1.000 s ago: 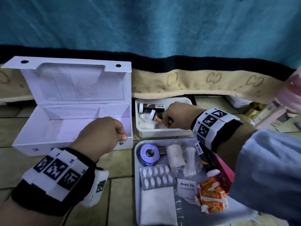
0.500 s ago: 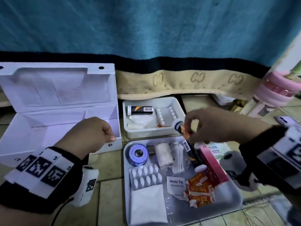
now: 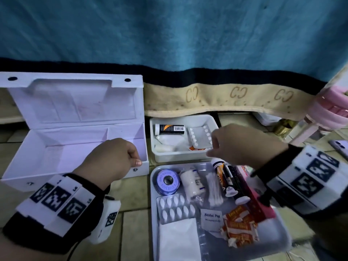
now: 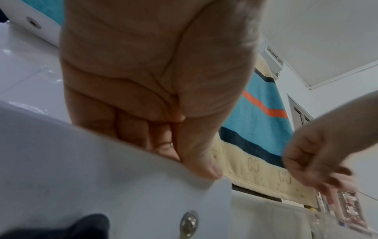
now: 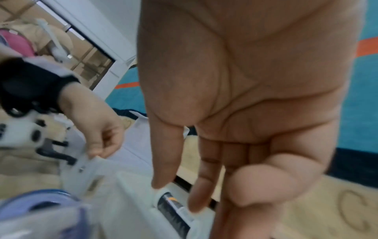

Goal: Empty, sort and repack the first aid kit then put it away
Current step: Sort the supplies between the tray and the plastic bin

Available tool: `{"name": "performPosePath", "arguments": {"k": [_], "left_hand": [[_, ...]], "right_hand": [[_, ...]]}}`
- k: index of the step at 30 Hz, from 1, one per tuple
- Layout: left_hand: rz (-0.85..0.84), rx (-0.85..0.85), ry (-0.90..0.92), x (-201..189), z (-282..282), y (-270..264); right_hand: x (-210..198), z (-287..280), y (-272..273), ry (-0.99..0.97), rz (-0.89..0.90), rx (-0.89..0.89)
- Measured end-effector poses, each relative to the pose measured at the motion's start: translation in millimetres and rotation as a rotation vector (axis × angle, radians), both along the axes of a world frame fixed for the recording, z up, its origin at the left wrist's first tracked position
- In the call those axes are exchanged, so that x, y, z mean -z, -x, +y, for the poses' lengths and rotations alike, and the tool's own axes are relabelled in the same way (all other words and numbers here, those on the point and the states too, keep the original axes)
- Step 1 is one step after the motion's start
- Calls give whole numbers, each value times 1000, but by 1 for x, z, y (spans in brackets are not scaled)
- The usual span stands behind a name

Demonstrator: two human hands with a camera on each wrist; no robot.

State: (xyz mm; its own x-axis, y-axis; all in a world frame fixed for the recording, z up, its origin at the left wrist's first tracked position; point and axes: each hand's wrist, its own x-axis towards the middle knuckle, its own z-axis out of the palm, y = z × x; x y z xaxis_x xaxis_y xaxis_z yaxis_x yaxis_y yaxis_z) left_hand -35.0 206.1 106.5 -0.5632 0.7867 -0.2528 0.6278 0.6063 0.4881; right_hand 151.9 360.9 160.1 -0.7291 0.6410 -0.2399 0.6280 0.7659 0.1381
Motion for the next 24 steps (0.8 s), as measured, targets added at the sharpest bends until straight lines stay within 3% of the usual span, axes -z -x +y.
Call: {"name": "performPosePath", "arguments": {"k": [6, 14, 19, 22, 24], "left_hand": [[-12, 6, 0, 1, -1, 2], [-33, -5, -22, 7, -3, 7], [-19, 5, -12, 6, -2, 8], [-15, 9, -13, 5, -1, 7], [3, 8, -13, 5, -2, 6]], "right_hand": [[26, 35, 68, 87, 6, -194], [63, 34, 100, -6, -69, -180], [22, 31, 83, 69, 48, -38], [-12, 26, 47, 109, 177, 93], [-20, 16, 16, 141, 149, 146]]}}
